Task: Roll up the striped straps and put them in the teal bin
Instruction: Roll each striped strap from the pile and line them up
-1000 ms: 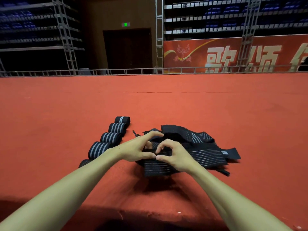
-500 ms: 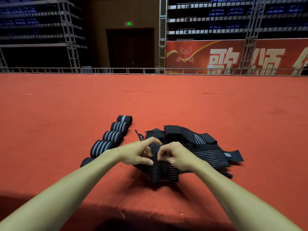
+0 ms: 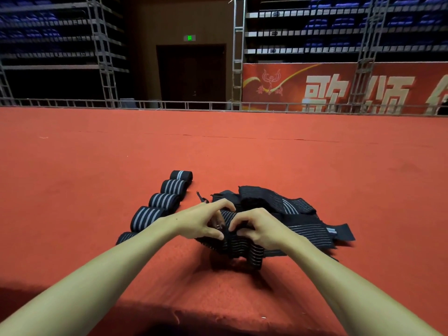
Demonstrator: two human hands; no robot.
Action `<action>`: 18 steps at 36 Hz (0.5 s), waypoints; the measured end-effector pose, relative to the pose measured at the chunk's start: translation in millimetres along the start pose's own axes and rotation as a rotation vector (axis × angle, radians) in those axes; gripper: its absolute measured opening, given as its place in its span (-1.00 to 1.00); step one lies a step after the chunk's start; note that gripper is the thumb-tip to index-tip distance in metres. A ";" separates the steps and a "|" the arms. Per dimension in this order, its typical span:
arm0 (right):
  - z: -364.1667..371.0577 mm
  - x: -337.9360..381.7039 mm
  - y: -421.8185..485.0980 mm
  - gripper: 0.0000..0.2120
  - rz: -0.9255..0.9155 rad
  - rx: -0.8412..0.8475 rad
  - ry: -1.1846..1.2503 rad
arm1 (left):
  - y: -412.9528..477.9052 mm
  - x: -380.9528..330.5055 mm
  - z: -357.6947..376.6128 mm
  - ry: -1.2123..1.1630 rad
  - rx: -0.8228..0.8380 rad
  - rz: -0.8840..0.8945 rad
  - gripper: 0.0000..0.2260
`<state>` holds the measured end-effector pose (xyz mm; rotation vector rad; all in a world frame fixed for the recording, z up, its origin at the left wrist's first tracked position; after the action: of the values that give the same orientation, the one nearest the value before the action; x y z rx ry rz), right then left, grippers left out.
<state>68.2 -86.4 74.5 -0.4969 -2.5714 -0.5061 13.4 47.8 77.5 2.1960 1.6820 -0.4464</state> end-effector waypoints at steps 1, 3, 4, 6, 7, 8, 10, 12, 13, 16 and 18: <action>-2.0 -1.0 0.0 -0.77 0.005 -0.006 -0.008 | 0.3 1.2 -0.1 0.015 0.009 -0.005 -0.47; -6.3 -2.1 0.1 -0.74 0.009 -0.021 -0.021 | -1.0 2.4 -1.3 0.064 0.016 -0.014 -0.52; -8.6 -2.3 0.3 -0.73 0.008 -0.028 -0.025 | -2.0 2.0 -2.2 0.076 0.010 -0.015 -0.55; -13.0 -4.1 0.0 -0.71 0.011 -0.050 -0.027 | -2.3 2.2 -4.4 0.077 -0.026 -0.009 -0.62; -15.5 -5.9 -0.2 -0.70 0.015 -0.062 -0.022 | -1.9 1.8 -5.8 0.074 -0.046 -0.004 -0.65; -17.5 -8.8 -0.7 -0.69 0.025 -0.071 -0.014 | -1.7 2.2 -7.1 0.067 -0.064 0.001 -0.68; -23.3 -17.8 -2.7 -0.65 0.060 -0.092 -0.015 | -0.5 5.0 -10.2 0.070 -0.083 0.011 -0.70; -32.4 -29.9 -6.1 -0.63 0.111 -0.138 -0.025 | -1.7 11.3 -13.5 0.102 -0.084 0.006 -0.73; -38.0 -36.3 -8.4 -0.64 0.133 -0.173 -0.009 | -2.7 15.8 -14.8 0.110 -0.088 -0.003 -0.74; -51.2 -46.6 -15.3 -0.64 0.157 -0.255 0.071 | -6.2 22.3 -21.0 0.133 -0.111 -0.033 -0.75; -55.8 -45.8 -17.1 -0.62 0.154 -0.282 0.088 | -4.4 19.8 -23.4 0.129 -0.115 -0.035 -0.78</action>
<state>119.5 -136.9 92.7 -0.7449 -2.3659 -0.8208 15.1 76.3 89.4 2.1560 1.7684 -0.2145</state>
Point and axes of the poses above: each hand's wrist, its own y-axis towards the middle knuckle, its own z-axis out of the palm, x = y × z, the point moved 6 cm from there along y, towards the middle knuckle, and after that the axes turned 3 degrees about z, right-handed, at the moved point
